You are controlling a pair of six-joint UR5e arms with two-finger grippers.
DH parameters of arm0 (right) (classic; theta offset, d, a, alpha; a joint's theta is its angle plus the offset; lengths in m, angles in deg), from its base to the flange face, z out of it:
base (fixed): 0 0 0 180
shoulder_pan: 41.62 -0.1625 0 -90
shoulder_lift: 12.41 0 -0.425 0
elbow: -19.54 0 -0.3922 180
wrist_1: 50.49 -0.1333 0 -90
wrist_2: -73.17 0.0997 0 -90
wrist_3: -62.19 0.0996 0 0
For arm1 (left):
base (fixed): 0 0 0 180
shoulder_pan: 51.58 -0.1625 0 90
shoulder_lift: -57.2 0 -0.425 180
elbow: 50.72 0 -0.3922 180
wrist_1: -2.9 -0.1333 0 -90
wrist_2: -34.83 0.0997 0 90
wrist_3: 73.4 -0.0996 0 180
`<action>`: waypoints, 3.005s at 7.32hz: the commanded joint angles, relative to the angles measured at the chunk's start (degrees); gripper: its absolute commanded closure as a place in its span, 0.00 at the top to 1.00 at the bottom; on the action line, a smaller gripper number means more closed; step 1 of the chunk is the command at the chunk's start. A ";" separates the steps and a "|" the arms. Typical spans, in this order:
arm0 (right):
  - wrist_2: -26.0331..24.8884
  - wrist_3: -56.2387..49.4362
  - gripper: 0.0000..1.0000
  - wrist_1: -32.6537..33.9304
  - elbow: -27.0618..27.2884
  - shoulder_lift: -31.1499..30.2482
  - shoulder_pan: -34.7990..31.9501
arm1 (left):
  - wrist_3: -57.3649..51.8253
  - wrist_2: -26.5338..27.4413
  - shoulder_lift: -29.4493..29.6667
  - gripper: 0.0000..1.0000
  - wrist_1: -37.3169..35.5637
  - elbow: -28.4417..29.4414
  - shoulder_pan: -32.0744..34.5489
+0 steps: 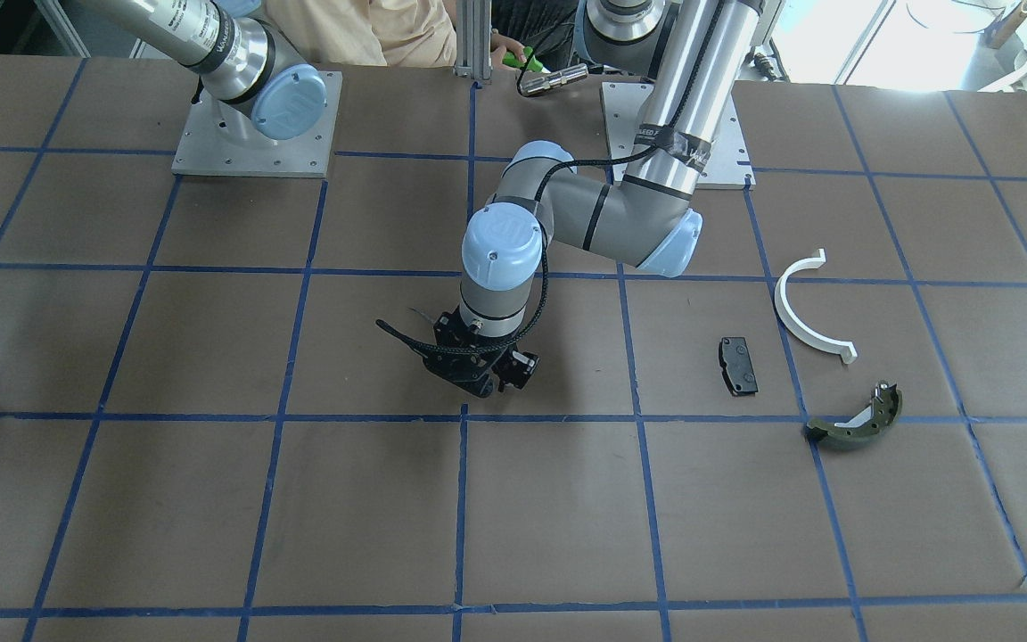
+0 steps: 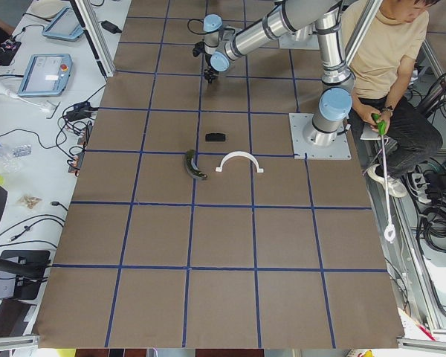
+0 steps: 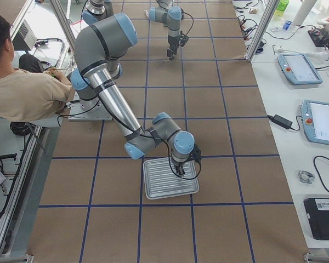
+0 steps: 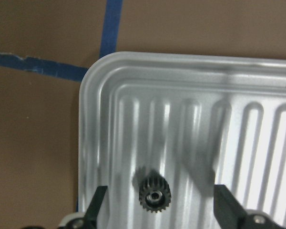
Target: Place bearing gear from tray to pile
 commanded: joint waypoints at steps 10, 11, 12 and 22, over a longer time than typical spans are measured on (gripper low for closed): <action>-1.82 1.85 0.57 -0.15 0.04 0.03 -0.53 | 15.55 1.84 -8.93 0.07 1.89 -5.57 -7.88; -1.82 2.11 0.51 -0.15 0.12 0.03 -0.61 | 15.56 2.37 -10.86 0.01 5.02 -6.02 -10.87; -1.82 2.11 0.46 -0.15 0.04 0.03 -0.61 | 14.78 3.33 -13.23 0.01 8.19 -5.93 -13.77; -0.94 13.73 0.10 -9.86 1.34 -12.94 -10.49 | -21.09 10.02 -17.21 0.00 1.52 -18.03 -43.06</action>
